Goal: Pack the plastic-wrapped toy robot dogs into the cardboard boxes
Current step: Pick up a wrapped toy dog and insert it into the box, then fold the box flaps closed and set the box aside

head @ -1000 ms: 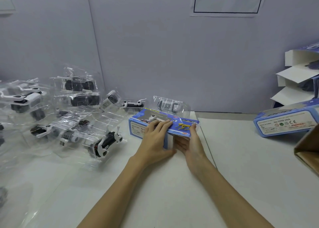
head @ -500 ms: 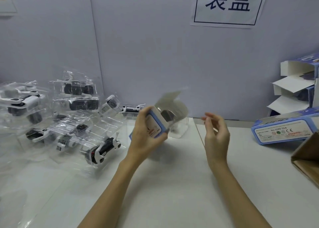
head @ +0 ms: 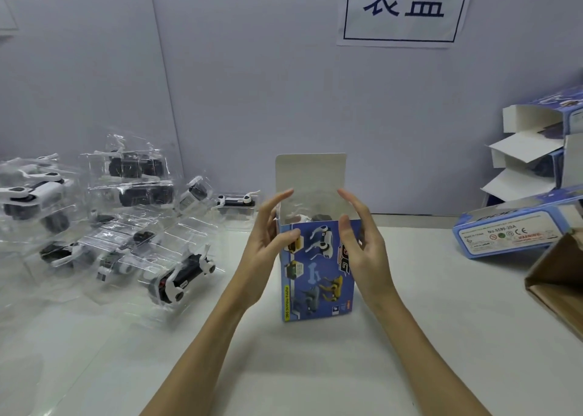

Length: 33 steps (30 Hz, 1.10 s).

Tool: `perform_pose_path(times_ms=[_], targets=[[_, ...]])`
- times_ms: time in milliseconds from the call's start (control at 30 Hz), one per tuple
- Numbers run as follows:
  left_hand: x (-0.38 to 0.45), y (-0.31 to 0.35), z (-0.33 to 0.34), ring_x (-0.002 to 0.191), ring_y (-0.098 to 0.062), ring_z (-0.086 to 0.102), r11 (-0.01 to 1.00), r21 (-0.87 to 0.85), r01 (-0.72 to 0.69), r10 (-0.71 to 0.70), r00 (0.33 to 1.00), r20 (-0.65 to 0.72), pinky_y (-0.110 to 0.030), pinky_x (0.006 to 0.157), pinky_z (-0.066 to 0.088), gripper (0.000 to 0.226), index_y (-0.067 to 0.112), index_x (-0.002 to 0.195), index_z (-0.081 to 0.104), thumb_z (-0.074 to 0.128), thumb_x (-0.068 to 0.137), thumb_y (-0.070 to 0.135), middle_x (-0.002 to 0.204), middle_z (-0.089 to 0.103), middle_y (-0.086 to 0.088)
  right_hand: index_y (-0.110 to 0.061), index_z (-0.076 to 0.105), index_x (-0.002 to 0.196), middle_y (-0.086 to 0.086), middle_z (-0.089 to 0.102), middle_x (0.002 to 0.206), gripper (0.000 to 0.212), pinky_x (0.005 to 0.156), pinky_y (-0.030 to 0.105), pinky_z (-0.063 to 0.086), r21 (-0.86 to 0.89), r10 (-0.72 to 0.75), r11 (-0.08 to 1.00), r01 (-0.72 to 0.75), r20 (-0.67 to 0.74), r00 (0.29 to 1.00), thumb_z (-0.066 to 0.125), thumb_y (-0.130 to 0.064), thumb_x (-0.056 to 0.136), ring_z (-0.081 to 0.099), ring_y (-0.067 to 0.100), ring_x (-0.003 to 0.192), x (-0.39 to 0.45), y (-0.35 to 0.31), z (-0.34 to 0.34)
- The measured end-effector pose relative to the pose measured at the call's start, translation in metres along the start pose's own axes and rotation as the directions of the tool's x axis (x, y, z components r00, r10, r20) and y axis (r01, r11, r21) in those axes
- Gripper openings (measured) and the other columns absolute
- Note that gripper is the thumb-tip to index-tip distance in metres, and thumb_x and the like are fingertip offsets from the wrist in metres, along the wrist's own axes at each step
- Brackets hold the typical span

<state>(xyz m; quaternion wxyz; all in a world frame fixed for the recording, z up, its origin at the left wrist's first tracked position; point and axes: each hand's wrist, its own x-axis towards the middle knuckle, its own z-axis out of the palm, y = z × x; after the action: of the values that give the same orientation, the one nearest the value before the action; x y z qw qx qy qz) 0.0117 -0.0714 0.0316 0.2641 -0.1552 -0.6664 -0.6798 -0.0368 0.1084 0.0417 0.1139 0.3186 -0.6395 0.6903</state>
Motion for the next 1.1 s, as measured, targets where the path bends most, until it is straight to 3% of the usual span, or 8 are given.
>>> perform_pose_path(times_ms=[167, 300, 400, 500, 667, 800, 1000, 1100], targets=[[-0.001, 0.009, 0.01, 0.096, -0.022, 0.069, 0.979, 0.2, -0.046, 0.05, 0.999, -0.011, -0.027, 0.071, 0.053, 0.021, 0.033, 0.105, 0.063, 0.067, 0.091, 0.048, 0.114, 0.063, -0.004, -0.052, 0.07, 0.097, -0.01, 0.063, 0.128, 0.032, 0.09, 0.043, 0.06, -0.123, -0.052, 0.992, 0.043, -0.071, 0.996, 0.038, -0.057, 0.101, 0.065, 0.021, 0.121, 0.003, 0.002, -0.004], [0.002, 0.013, 0.018, 0.098, -0.032, 0.068, 0.978, 0.204, -0.046, 0.063, 0.995, -0.078, -0.037, 0.067, 0.056, 0.009, 0.041, 0.091, 0.065, 0.069, 0.092, 0.048, 0.107, 0.059, -0.004, -0.031, 0.07, 0.114, -0.017, 0.066, 0.128, 0.038, 0.074, 0.02, 0.059, 0.039, 0.002, 0.999, 0.0, -0.047, 0.999, 0.034, -0.038, 0.106, 0.071, 0.019, 0.113, 0.002, 0.003, -0.008], [-0.001, 0.014, 0.018, 0.12, -0.001, 0.059, 0.976, 0.192, -0.108, 0.127, 0.988, -0.092, -0.016, 0.073, 0.055, 0.002, 0.038, 0.096, 0.071, 0.07, 0.095, 0.037, 0.124, 0.057, 0.015, -0.047, 0.065, 0.128, -0.014, 0.062, 0.141, 0.042, 0.09, 0.03, 0.059, -0.005, -0.011, 1.0, 0.011, -0.029, 1.0, 0.029, -0.037, 0.108, 0.063, 0.02, 0.127, 0.001, 0.0, -0.008], [-0.003, 0.016, 0.018, 0.13, 0.019, 0.044, 0.989, 0.124, -0.084, 0.1, 0.987, -0.127, -0.017, 0.076, 0.058, 0.008, 0.039, 0.097, 0.075, 0.073, 0.091, 0.042, 0.131, 0.048, 0.045, -0.047, 0.059, 0.135, -0.025, 0.059, 0.142, 0.04, 0.09, 0.029, 0.06, -0.002, -0.011, 1.0, 0.011, -0.019, 1.0, 0.03, -0.039, 0.108, 0.062, 0.012, 0.129, 0.002, -0.001, -0.006], [0.001, 0.017, 0.016, 0.126, 0.005, 0.055, 0.993, 0.088, -0.082, 0.094, 0.985, -0.144, -0.024, 0.073, 0.061, 0.011, 0.027, 0.098, 0.078, 0.073, 0.089, 0.033, 0.13, 0.053, 0.034, -0.046, 0.054, 0.142, -0.021, 0.054, 0.148, 0.04, 0.099, 0.035, 0.058, -0.055, -0.074, 0.996, 0.074, -0.002, 0.997, 0.032, -0.044, 0.109, 0.057, 0.012, 0.136, 0.0, 0.001, -0.009], [0.003, 0.016, 0.014, 0.125, -0.011, 0.058, 0.972, 0.2, -0.12, 0.148, 0.98, -0.131, -0.024, 0.067, 0.059, 0.018, 0.02, 0.094, 0.075, 0.08, 0.09, 0.037, 0.138, 0.051, 0.017, -0.065, 0.066, 0.109, -0.008, 0.059, 0.138, 0.035, 0.097, 0.053, 0.057, -0.122, -0.055, 0.991, 0.049, -0.046, 0.997, 0.035, -0.076, 0.096, 0.062, 0.025, 0.129, 0.001, 0.0, -0.004], [0.003, 0.022, 0.017, 0.113, -0.009, 0.065, 0.993, 0.085, -0.077, 0.088, 0.987, -0.137, -0.024, 0.073, 0.059, 0.031, 0.021, 0.104, 0.076, 0.073, 0.088, 0.047, 0.135, 0.056, 0.008, -0.043, 0.073, 0.105, -0.013, 0.061, 0.134, 0.025, 0.09, 0.033, 0.06, -0.03, -0.052, 0.998, 0.048, -0.154, 0.987, 0.049, -0.037, 0.104, 0.065, 0.014, 0.122, 0.005, -0.004, 0.006], [0.003, 0.023, 0.019, 0.11, -0.02, 0.071, 0.997, -0.057, -0.044, 0.035, 0.988, -0.148, -0.027, 0.069, 0.059, 0.05, 0.035, 0.129, 0.053, 0.079, 0.086, 0.041, 0.133, 0.062, 0.005, -0.033, 0.059, 0.128, -0.008, 0.068, 0.129, 0.028, 0.101, 0.052, 0.056, 0.141, 0.031, 0.99, -0.005, -0.183, 0.983, 0.061, -0.034, 0.1, 0.065, 0.02, 0.123, 0.005, -0.004, 0.005]])
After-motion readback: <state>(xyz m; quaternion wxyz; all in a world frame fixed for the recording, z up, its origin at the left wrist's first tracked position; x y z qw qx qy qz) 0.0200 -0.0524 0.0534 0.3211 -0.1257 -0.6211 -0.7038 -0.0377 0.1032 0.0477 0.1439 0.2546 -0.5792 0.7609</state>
